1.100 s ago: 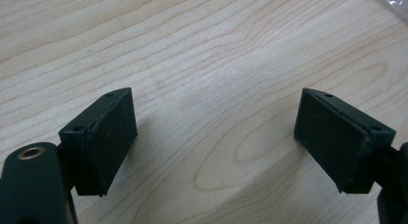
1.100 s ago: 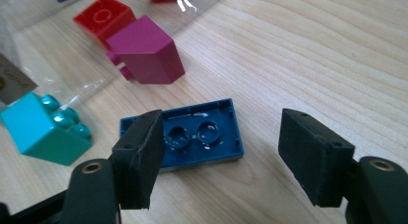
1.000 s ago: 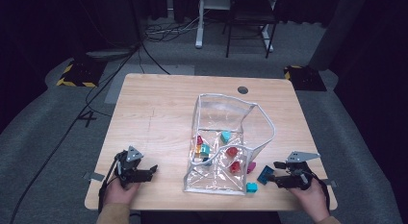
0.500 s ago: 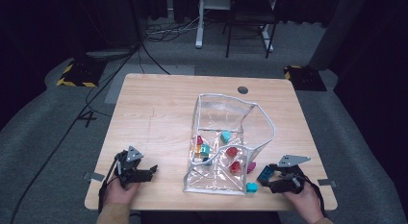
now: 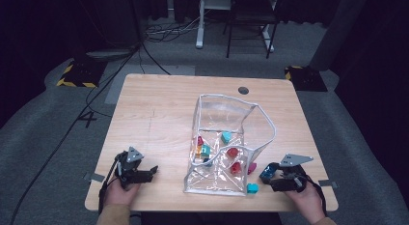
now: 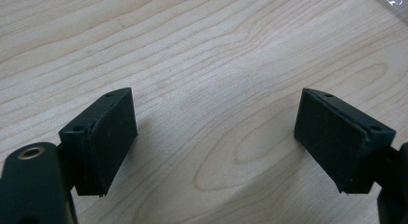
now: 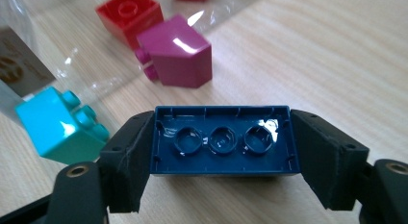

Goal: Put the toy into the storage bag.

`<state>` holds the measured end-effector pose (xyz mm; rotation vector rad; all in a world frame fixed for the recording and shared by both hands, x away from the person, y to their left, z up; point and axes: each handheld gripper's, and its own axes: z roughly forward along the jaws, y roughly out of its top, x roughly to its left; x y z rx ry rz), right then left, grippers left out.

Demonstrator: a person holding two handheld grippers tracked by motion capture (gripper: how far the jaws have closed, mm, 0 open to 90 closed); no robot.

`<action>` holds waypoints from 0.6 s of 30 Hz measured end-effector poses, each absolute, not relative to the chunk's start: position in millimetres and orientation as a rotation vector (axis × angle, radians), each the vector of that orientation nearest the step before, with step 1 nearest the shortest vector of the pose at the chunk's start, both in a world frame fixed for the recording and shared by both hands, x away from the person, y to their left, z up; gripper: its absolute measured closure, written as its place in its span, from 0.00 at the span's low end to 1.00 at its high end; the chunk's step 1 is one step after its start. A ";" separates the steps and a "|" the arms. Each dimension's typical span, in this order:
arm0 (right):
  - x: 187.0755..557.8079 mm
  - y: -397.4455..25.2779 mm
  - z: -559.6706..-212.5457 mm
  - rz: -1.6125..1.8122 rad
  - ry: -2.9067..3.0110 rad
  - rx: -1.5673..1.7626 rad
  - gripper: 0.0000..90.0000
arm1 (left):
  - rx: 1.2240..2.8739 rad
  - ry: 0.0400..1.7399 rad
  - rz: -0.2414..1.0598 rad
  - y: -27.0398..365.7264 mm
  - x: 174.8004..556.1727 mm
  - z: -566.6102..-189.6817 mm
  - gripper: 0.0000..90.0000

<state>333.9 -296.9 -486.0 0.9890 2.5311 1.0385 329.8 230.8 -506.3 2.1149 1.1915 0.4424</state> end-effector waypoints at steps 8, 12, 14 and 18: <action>333.6 -301.9 -464.6 1.081 2.503 0.975 0.30 | 2.115 1.191 0.443 230.8 329.8 -506.2 0.17; 333.4 -304.0 -453.2 1.098 2.487 0.964 0.30 | 2.115 1.191 0.443 230.8 329.8 -506.2 0.17; 333.1 -304.7 -448.1 1.102 2.483 0.957 0.30 | 2.115 1.191 0.443 230.8 329.8 -506.3 0.17; 333.5 -307.6 -435.4 1.118 2.467 0.947 0.30 | 2.115 1.191 0.443 230.8 329.8 -506.2 0.17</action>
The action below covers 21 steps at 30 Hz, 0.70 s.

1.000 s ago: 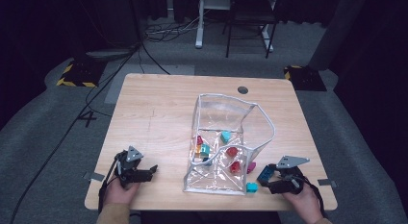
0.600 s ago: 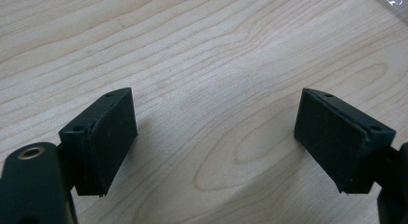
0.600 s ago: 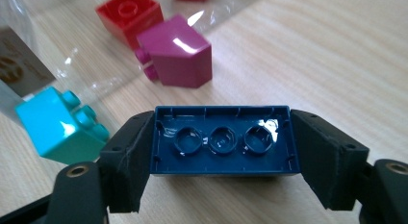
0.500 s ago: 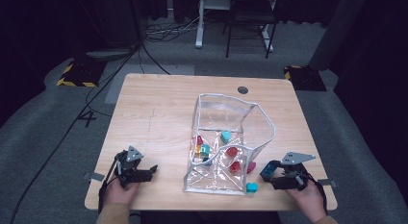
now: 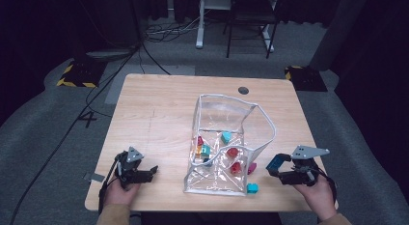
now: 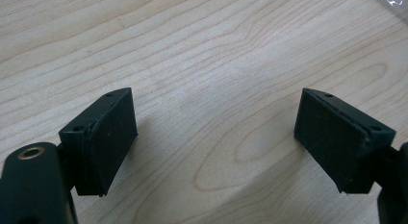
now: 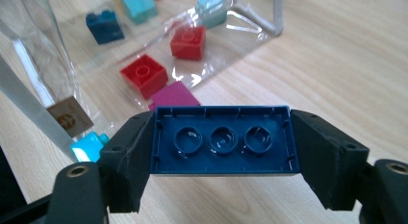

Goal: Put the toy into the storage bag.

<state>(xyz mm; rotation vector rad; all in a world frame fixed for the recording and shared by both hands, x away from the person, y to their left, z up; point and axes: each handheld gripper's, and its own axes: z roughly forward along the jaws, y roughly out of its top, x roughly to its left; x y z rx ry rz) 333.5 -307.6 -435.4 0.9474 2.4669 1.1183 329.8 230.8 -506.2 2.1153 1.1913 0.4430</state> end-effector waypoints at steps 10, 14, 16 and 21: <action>333.7 -314.9 -402.0 1.171 2.426 0.935 0.30 | 2.115 1.191 0.443 230.8 329.8 -506.3 0.17; 334.1 -316.8 -388.0 1.191 2.410 0.924 0.30 | 2.115 1.191 0.443 230.8 329.8 -506.2 0.17; 334.4 -317.2 -382.7 1.200 2.407 0.920 0.30 | 2.116 1.191 0.443 230.9 329.8 -506.2 0.17; 334.6 -316.2 -366.1 1.237 2.387 0.914 0.30 | 2.116 1.191 0.443 230.9 329.8 -506.2 0.17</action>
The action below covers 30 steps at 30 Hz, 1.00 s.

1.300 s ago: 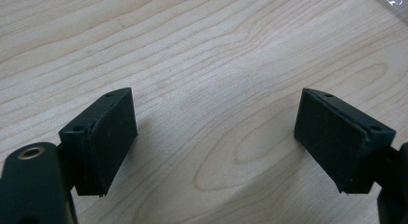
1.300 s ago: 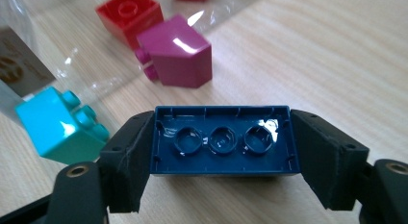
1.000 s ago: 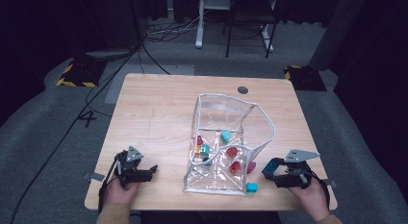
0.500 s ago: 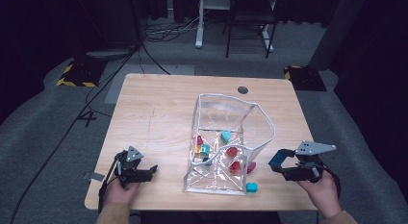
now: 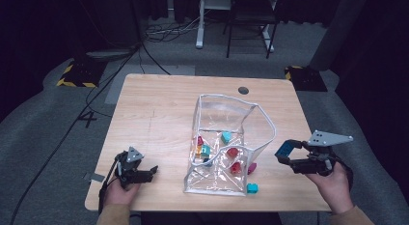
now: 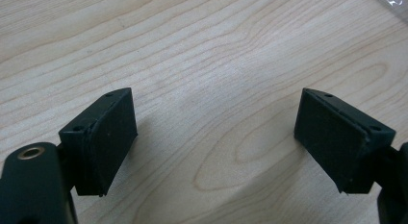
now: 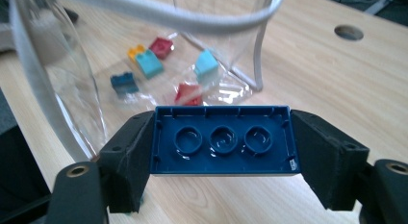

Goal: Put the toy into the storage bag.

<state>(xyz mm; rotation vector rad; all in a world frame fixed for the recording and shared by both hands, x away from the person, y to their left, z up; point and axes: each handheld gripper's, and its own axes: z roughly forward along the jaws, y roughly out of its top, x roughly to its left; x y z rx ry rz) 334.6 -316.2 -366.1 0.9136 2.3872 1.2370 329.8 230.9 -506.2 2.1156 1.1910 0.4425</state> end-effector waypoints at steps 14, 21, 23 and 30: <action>339.5 -301.6 -320.2 1.292 2.377 0.840 0.30 | 2.115 1.191 0.442 230.9 329.8 -506.3 0.17; 346.2 -286.9 -299.8 1.319 2.384 0.800 0.30 | 2.115 1.191 0.442 230.9 329.8 -506.3 0.17; 348.3 -282.4 -296.2 1.323 2.386 0.789 0.30 | 2.115 1.191 0.442 230.8 329.8 -506.2 0.17; 359.5 -265.7 -283.8 1.341 2.398 0.761 0.30 | 2.115 1.191 0.442 230.9 329.8 -506.3 0.17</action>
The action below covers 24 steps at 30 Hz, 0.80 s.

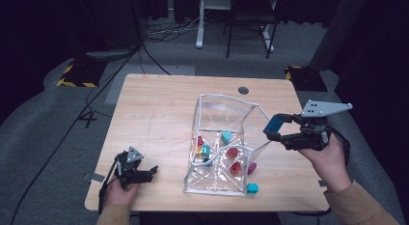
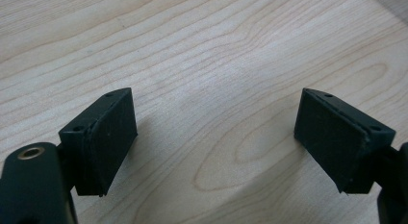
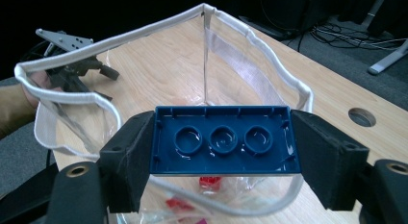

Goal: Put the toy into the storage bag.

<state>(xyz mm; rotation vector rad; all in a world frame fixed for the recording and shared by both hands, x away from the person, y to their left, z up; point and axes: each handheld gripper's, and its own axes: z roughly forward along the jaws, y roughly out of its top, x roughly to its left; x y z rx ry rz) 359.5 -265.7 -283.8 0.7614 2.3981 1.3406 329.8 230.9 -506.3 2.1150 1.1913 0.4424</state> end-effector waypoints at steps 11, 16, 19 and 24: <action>381.2 -240.0 -270.5 1.343 2.408 0.743 0.30 | 2.117 1.190 0.442 231.1 330.0 -506.2 0.17; 390.5 -225.8 -269.0 1.340 2.424 0.741 0.30 | 2.117 1.189 0.441 231.1 330.1 -506.2 0.17; 397.3 -215.5 -270.0 1.330 2.449 0.736 0.30 | 2.118 1.189 0.441 231.2 330.1 -506.1 0.17; 407.5 -197.1 -275.5 1.296 2.497 0.724 0.30 | 2.118 1.189 0.440 231.2 330.1 -506.1 0.17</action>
